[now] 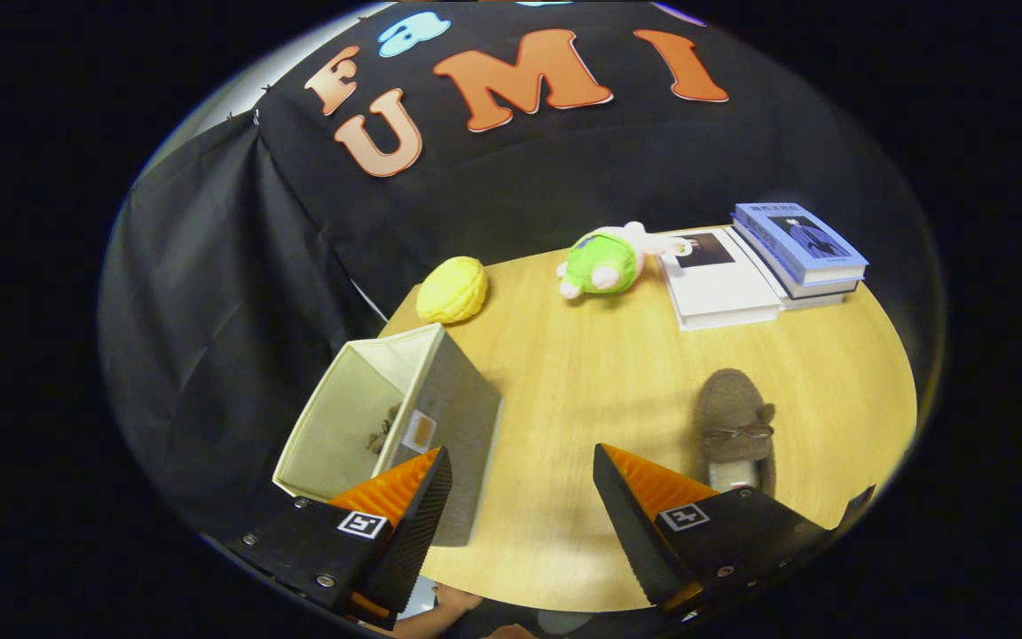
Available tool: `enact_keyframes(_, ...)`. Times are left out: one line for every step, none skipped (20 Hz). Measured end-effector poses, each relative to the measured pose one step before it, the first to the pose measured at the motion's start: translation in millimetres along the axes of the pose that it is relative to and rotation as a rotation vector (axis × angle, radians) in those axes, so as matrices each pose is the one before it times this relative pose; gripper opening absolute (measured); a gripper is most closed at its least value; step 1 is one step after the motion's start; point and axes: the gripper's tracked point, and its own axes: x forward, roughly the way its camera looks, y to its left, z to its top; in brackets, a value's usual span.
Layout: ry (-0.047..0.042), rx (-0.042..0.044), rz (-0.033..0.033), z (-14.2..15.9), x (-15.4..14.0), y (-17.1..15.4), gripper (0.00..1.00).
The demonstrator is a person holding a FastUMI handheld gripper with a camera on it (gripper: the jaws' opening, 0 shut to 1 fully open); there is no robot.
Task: Open the storage box then place both shoes into the box .Put the left shoe in first, then the right shoe, with the right side of both shoes facing outward in a uniform manner.
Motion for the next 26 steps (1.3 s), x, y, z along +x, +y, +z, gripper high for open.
enact_keyframes(0.00515,0.01391,-0.01712,-4.70,-2.36,-16.48,0.96)
enact_keyframes(0.00196,0.01442,-0.01608,-2.74,-1.26,-16.25,0.96)
enact_keyframes(0.00051,0.01300,-0.01799,-1.13,0.11,-13.35,0.96)
enact_keyframes(0.00111,0.01349,-0.02128,-0.97,0.80,-14.81,0.96)
enact_keyframes(0.00289,0.01256,-0.01983,-1.99,-0.03,-14.22,0.96)
enact_keyframes(0.00083,0.01171,-0.01920,-0.92,0.59,-14.20,0.96)
enact_keyframes(0.00014,0.00839,-0.01668,-1.98,0.90,-11.74,0.96)
enact_keyframes(-0.00129,0.00367,-0.01841,-2.24,3.33,-11.78,0.96)
enact_keyframes(-0.00594,0.00467,-0.02000,-2.20,3.26,-12.53,0.96)
enact_keyframes(0.00160,0.00259,-0.02508,-3.76,5.60,-13.20,0.95)
enact_keyframes(0.01159,0.00386,-0.02039,-6.52,5.19,-9.75,0.96)
enact_keyframes(0.00938,0.00058,-0.01400,-4.82,5.58,-7.95,0.96)
enact_keyframes(0.00984,-0.00268,-0.01481,-3.71,4.03,-6.52,0.95)
enact_keyframes(0.00740,-0.00169,-0.01454,-3.97,5.77,-6.74,0.92)
enact_keyframes(0.01332,0.00059,-0.01281,-3.93,4.73,-5.14,0.91)
enact_keyframes(0.00801,0.00618,-0.00544,-2.37,5.00,-2.88,0.89)
enact_keyframes(0.00886,0.00187,-0.00371,-2.61,5.23,-2.23,0.87)
enact_keyframes(0.00911,0.00378,-0.01408,-2.65,4.94,-4.55,0.83)
enact_keyframes(0.00959,0.00125,-0.00960,-2.49,5.30,-3.13,0.81)
enact_keyframes(0.01076,0.00550,-0.00700,-2.72,4.26,-2.48,0.77)
enact_keyframes(0.00914,0.01392,0.00890,-1.86,4.29,0.77,0.74)
enact_keyframes(0.00843,0.02155,0.01689,-1.10,4.16,2.84,0.68)
enact_keyframes(0.00669,0.01855,0.00984,1.09,3.33,0.48,0.63)
enact_keyframes(-0.00346,0.00929,-0.00224,1.56,1.64,-2.47,0.58)
enact_keyframes(-0.00484,0.00108,-0.00916,1.33,0.39,-1.93,0.53)
enact_keyframes(-0.00945,0.00574,-0.01404,1.88,1.56,-4.77,0.44)
